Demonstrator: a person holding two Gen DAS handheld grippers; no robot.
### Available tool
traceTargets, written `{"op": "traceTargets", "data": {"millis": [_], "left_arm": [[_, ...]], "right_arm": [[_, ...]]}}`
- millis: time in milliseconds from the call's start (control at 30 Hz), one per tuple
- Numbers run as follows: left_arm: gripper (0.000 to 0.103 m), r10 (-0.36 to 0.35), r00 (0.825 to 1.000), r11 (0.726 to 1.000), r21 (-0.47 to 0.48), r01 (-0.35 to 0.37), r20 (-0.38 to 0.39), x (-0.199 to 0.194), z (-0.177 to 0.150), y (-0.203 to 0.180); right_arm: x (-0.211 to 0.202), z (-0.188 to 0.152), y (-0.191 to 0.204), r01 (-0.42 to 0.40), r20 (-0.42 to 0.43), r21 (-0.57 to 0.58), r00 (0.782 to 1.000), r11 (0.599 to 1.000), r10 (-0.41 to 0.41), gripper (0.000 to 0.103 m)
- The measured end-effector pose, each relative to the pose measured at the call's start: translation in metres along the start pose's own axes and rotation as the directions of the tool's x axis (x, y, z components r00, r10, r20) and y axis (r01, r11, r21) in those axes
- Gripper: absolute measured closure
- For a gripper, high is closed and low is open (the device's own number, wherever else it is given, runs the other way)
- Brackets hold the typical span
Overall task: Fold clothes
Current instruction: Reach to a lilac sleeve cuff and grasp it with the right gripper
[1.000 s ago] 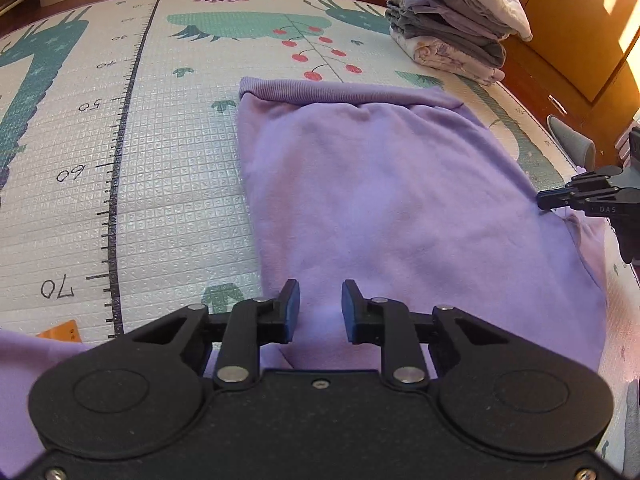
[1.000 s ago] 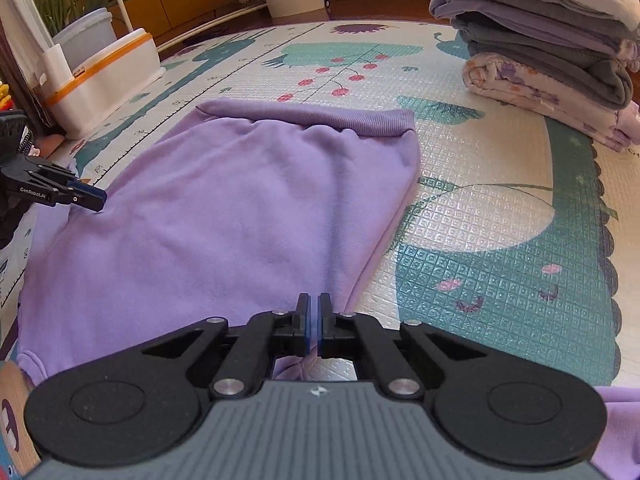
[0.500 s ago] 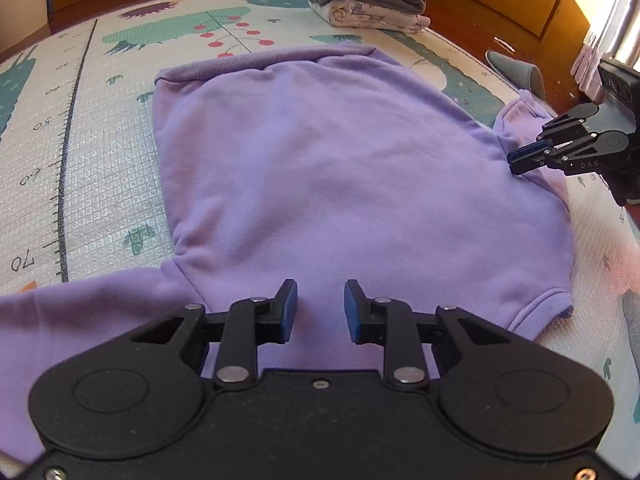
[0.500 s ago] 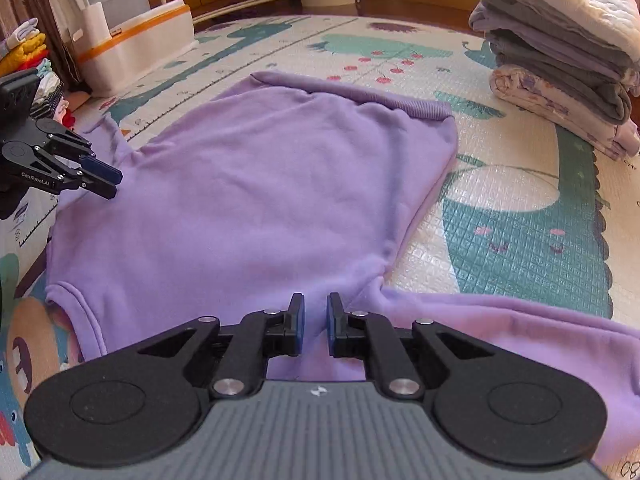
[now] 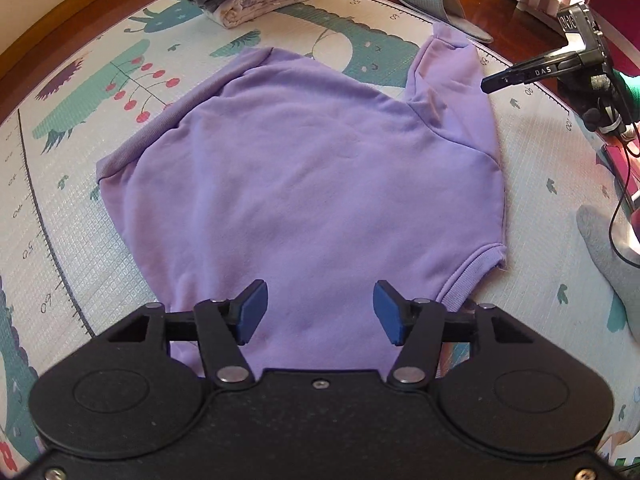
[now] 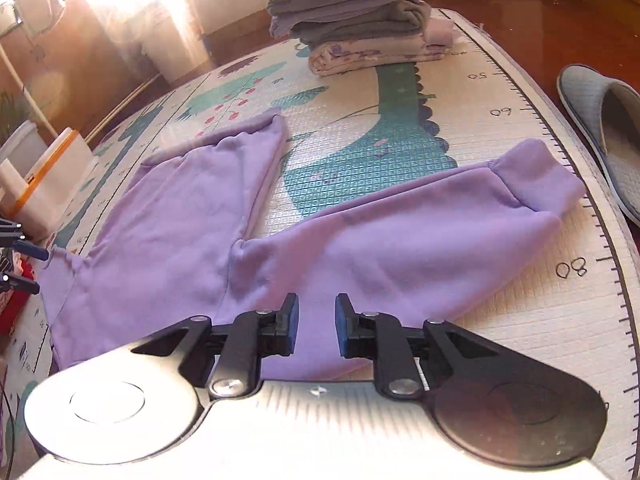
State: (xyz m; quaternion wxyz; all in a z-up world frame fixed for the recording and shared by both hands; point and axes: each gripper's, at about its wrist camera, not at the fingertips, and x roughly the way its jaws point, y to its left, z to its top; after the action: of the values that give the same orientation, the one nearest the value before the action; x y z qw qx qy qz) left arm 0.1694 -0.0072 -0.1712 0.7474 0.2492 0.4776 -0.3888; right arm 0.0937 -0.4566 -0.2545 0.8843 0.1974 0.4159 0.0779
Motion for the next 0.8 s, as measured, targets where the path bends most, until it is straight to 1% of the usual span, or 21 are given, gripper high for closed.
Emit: {"op": "traceTargets", "data": {"millis": [67, 133, 167, 200, 300, 367, 400, 433, 467, 500, 533, 567, 600, 667, 700, 767, 800], "left_arm": [[0.046, -0.012, 1.0, 0.997, 0.076, 0.014, -0.023, -0.002, 0.018, -0.016], [0.046, -0.022, 0.999, 0.988, 0.151, 0.029, -0.047, -0.003, 0.036, -0.033], [0.046, -0.043, 0.997, 0.981, 0.188, 0.053, -0.058, 0.0, 0.046, -0.044], [0.046, -0.054, 0.997, 0.973, 0.221, 0.064, -0.052, 0.004, 0.056, -0.057], [0.046, -0.09, 0.996, 0.97, 0.227, 0.091, -0.014, 0.029, 0.08, -0.089], [0.051, -0.085, 0.996, 0.978, 0.193, 0.079, 0.022, 0.054, 0.091, -0.109], [0.057, -0.084, 0.996, 0.985, 0.154, 0.077, 0.038, 0.067, 0.094, -0.117], [0.06, -0.082, 0.995, 0.991, 0.114, 0.076, 0.054, 0.08, 0.097, -0.125], [0.062, -0.086, 0.994, 0.995, 0.061, 0.082, 0.067, 0.092, 0.097, -0.131], [0.064, -0.09, 0.993, 0.996, 0.006, 0.09, 0.08, 0.103, 0.097, -0.137], [0.064, -0.093, 0.993, 0.995, -0.032, 0.095, 0.078, 0.114, 0.096, -0.144], [0.066, -0.076, 0.996, 0.995, -0.058, 0.079, 0.052, 0.127, 0.092, -0.15], [0.067, -0.061, 0.998, 0.994, -0.089, 0.061, 0.002, 0.141, 0.087, -0.154], [0.068, -0.039, 0.998, 0.99, -0.137, 0.045, 0.041, 0.144, 0.077, -0.155], [0.068, -0.033, 0.999, 0.988, -0.149, 0.039, 0.044, 0.142, 0.077, -0.156], [0.068, -0.029, 0.999, 0.982, -0.184, 0.034, 0.026, 0.141, 0.079, -0.155], [0.068, -0.032, 0.999, 0.983, -0.18, 0.037, 0.028, 0.141, 0.078, -0.154]], "right_arm": [[-0.004, 0.002, -0.028, 0.034, 0.056, 0.111, 0.998, 0.993, -0.041, 0.071], [-0.005, 0.007, -0.056, 0.055, 0.108, 0.226, 0.991, 0.972, -0.082, 0.06], [-0.005, 0.011, -0.069, 0.062, 0.128, 0.275, 0.987, 0.959, -0.1, 0.057], [-0.004, 0.015, -0.08, 0.072, 0.145, 0.316, 0.982, 0.946, -0.123, 0.054], [0.001, 0.026, -0.109, 0.095, 0.189, 0.401, 0.965, 0.911, -0.184, 0.051], [0.007, 0.03, -0.123, 0.108, 0.209, 0.442, 0.953, 0.891, -0.219, 0.049], [0.01, 0.031, -0.13, 0.107, 0.215, 0.461, 0.949, 0.881, -0.228, 0.049], [0.014, 0.031, -0.135, 0.102, 0.219, 0.478, 0.948, 0.872, -0.231, 0.049], [0.018, 0.029, -0.139, 0.088, 0.23, 0.489, 0.947, 0.868, -0.226, 0.05], [0.021, 0.027, -0.141, 0.078, 0.247, 0.486, 0.943, 0.87, -0.223, 0.058], [0.025, 0.027, -0.141, 0.081, 0.238, 0.466, 0.947, 0.881, -0.213, 0.097], [0.026, 0.027, -0.14, 0.104, 0.216, 0.449, 0.951, 0.888, -0.221, 0.097], [0.022, 0.025, -0.141, 0.125, 0.209, 0.453, 0.948, 0.883, -0.242, 0.098], [0.013, 0.02, -0.145, 0.148, 0.209, 0.471, 0.939, 0.87, -0.273, 0.098], [0.01, 0.017, -0.148, 0.151, 0.209, 0.472, 0.938, 0.868, -0.276, 0.098], [0.008, 0.016, -0.144, 0.182, 0.202, 0.428, 0.935, 0.885, -0.29, 0.098], [0.009, 0.018, -0.141, 0.197, 0.196, 0.41, 0.935, 0.891, -0.297, 0.098]]}}
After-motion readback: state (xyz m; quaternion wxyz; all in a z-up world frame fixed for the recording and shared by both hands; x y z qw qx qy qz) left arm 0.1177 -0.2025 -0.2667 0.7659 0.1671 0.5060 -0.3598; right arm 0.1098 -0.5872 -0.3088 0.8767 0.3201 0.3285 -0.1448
